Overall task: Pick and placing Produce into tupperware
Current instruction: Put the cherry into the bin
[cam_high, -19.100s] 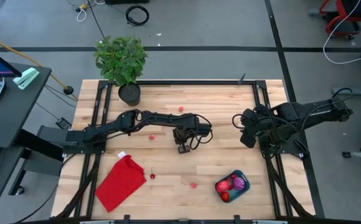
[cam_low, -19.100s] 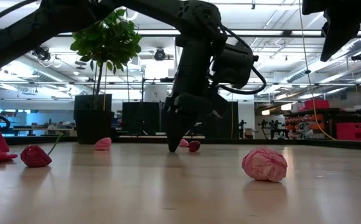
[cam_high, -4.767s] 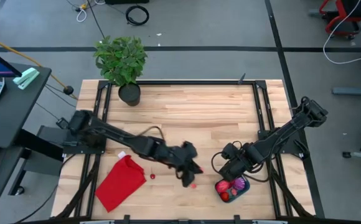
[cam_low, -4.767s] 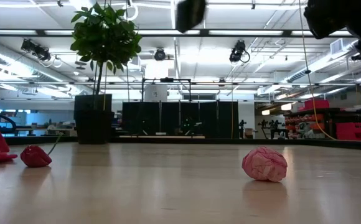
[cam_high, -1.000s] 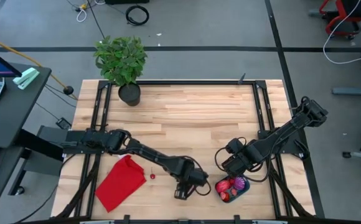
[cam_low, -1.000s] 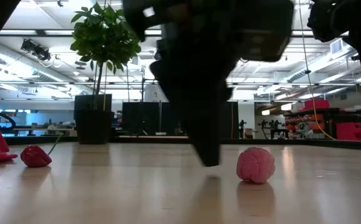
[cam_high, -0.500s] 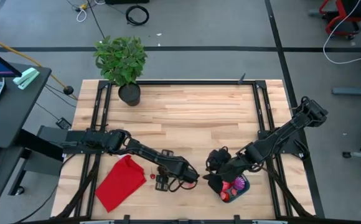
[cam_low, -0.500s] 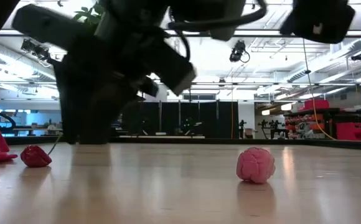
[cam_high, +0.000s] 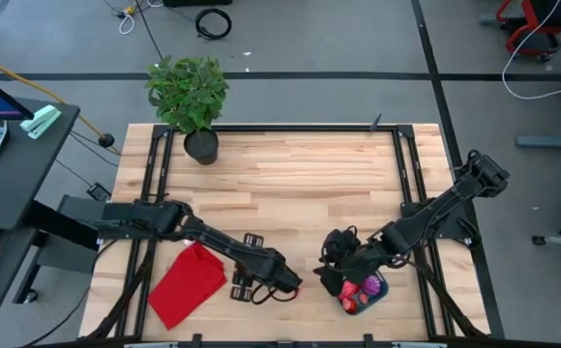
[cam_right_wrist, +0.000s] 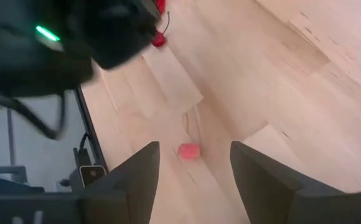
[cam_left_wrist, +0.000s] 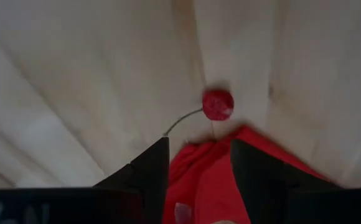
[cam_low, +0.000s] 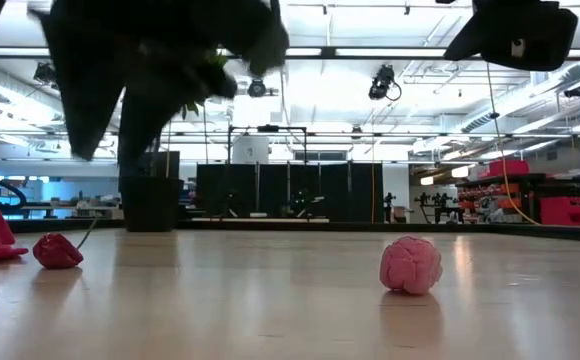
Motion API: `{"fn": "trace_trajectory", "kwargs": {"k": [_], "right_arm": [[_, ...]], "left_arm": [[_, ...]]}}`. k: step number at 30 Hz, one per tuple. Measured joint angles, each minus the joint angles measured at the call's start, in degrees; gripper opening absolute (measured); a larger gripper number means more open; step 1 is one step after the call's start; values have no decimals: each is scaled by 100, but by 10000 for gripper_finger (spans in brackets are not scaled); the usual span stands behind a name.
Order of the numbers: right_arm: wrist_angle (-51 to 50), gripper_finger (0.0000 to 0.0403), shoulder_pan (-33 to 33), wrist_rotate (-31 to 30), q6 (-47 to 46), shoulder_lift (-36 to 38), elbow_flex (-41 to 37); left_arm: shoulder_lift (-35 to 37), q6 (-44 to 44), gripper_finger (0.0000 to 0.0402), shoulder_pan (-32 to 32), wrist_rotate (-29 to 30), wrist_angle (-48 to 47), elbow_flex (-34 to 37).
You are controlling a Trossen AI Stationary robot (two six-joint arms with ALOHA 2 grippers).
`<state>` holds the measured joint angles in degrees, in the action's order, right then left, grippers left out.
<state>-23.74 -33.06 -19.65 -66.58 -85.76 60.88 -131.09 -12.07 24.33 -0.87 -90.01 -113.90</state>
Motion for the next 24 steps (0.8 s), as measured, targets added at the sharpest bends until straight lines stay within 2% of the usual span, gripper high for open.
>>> {"fn": "trace_trajectory", "kwargs": {"k": [5, 8, 12, 16, 19, 24], "right_arm": [[5, 206, -89, 8, -185, 0, 0], [32, 206, -181, 12, -282, 0, 0], [191, 206, -385, 125, -267, 0, 0], [127, 206, -562, 151, -96, -2, 0], [-48, 206, -576, -55, 63, -2, 0], [-132, 206, -361, -369, 70, -2, 0]], "left_arm": [[563, -337, 175, -35, 18, 1, 6], [1092, -553, 174, -87, 24, -1, 282], [1913, -989, 178, -203, 21, 1, 1215], [3011, -1866, 184, -361, 24, 209, 2557], [3816, -2819, 185, -434, 20, 1233, 3609], [4891, -4189, 176, -327, 16, 4144, 5156]]}}
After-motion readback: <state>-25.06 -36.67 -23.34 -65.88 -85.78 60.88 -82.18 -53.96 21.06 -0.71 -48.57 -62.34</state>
